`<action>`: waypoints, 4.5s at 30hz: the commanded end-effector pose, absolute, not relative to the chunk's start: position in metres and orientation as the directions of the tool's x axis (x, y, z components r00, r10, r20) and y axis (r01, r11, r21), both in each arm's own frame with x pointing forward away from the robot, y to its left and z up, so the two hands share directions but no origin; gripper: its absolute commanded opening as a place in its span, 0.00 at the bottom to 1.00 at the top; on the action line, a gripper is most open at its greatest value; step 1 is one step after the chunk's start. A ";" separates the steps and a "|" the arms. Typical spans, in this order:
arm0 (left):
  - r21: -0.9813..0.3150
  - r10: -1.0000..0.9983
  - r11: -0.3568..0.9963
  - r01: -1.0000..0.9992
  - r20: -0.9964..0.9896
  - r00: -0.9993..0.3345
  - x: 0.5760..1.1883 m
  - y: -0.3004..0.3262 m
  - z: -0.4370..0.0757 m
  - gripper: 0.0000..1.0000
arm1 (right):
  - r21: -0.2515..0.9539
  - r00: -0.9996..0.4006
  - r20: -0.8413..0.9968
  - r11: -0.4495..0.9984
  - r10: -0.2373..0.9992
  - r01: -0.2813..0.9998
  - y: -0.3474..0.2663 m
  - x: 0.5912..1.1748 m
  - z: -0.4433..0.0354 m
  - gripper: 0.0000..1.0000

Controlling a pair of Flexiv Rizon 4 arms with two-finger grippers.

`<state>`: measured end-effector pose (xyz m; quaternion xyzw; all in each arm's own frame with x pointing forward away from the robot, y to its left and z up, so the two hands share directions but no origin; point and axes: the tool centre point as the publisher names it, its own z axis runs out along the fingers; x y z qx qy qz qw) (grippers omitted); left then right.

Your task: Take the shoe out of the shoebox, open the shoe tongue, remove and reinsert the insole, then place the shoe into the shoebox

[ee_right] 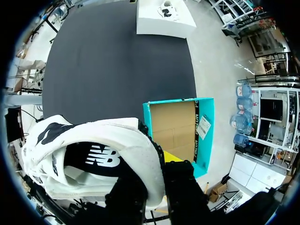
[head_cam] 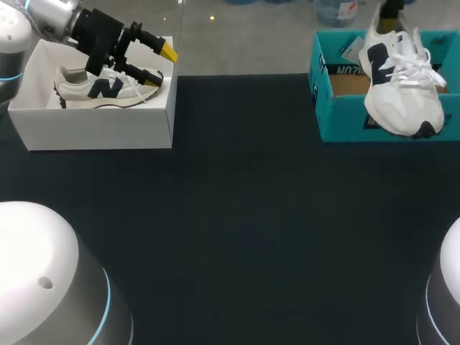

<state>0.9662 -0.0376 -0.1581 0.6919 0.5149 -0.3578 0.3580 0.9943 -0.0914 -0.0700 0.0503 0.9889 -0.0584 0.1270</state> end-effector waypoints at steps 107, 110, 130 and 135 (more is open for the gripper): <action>0.126 0.458 -0.217 0.968 -0.863 0.215 0.967 -0.037 -0.158 1.00 | 0.212 -0.001 -0.260 0.058 0.966 0.976 -0.335 1.060 -0.078 0.00; 0.126 0.458 -0.217 0.968 -0.863 0.215 0.967 -0.037 -0.158 1.00 | 0.283 0.094 -0.199 -0.035 0.976 0.959 -0.334 1.060 -0.075 0.00; 0.126 0.458 -0.217 0.968 -0.863 0.215 0.967 -0.037 -0.158 1.00 | 0.292 0.156 -0.167 -0.102 0.974 0.951 -0.333 1.061 -0.079 0.00; 0.126 0.458 -0.217 0.968 -0.863 0.215 0.967 -0.037 -0.158 1.00 | 0.287 0.232 -0.162 -0.180 0.959 0.941 -0.328 1.062 -0.091 0.00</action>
